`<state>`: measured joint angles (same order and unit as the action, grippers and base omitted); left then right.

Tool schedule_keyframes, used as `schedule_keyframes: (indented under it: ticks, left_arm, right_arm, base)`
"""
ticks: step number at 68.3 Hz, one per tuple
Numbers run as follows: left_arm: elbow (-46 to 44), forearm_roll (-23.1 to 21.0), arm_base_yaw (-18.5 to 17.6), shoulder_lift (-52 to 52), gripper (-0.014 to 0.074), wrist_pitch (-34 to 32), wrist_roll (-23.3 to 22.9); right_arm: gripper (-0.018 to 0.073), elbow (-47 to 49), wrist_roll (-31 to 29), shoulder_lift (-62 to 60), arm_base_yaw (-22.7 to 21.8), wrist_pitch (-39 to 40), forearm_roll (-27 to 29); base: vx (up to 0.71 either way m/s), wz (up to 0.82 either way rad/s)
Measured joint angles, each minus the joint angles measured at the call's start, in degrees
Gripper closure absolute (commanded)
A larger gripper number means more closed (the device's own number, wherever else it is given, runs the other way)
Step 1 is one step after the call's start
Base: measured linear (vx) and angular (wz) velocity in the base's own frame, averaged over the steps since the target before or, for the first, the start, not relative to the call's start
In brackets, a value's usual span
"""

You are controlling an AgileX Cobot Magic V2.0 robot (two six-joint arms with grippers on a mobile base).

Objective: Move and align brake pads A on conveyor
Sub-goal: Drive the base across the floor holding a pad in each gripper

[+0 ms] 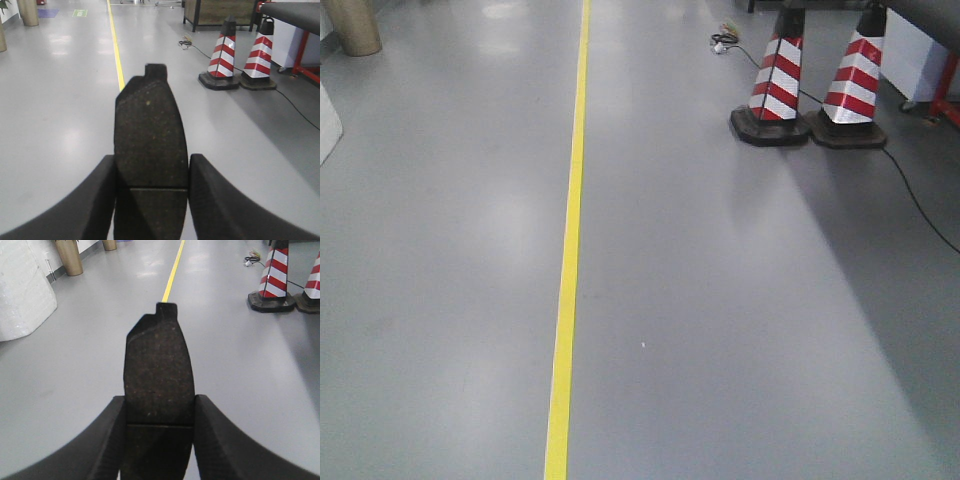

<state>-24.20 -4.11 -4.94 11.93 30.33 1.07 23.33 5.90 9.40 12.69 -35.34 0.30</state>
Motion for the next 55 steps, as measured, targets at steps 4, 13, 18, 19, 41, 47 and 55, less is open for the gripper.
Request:
schedule_keyframes:
  ticks: [4, 13, 18, 19, 41, 47, 55]
  left_arm:
    - [0.0, 0.0, 0.0, 0.0, 0.0603, 0.0, 0.0]
    - [0.0, 0.0, 0.0, 0.0, 0.0603, 0.0, 0.0]
    - [0.0, 0.0, 0.0, 0.0, 0.0603, 0.0, 0.0]
    - [0.0, 0.0, 0.0, 0.0, 0.0603, 0.0, 0.0]
    - [0.0, 0.0, 0.0, 0.0, 0.0603, 0.0, 0.0]
    - [0.0, 0.0, 0.0, 0.0, 0.0603, 0.0, 0.0]
    - [0.0, 0.0, 0.0, 0.0, 0.0603, 0.0, 0.0]
  right_arm:
    - [0.0566, 0.0, 0.0, 0.0, 0.0, 0.0, 0.0]
    - [0.0566, 0.0, 0.0, 0.0, 0.0, 0.0, 0.0]
    - [0.0566, 0.0, 0.0, 0.0, 0.0, 0.0, 0.0]
    - [0.0566, 0.0, 0.0, 0.0, 0.0, 0.0, 0.0]
    - [0.0566, 0.0, 0.0, 0.0, 0.0, 0.0, 0.0]
    - [0.0566, 0.0, 0.0, 0.0, 0.0, 0.0, 0.0]
    - [0.0566, 0.0, 0.0, 0.0, 0.0, 0.0, 0.0]
  base:
    - [0.69, 0.09]
    - [0.67, 0.06]
    - [0.67, 0.04]
    - [0.67, 0.04]
    - [0.69, 0.01]
    - [0.69, -0.01]
    - [0.68, 0.02]
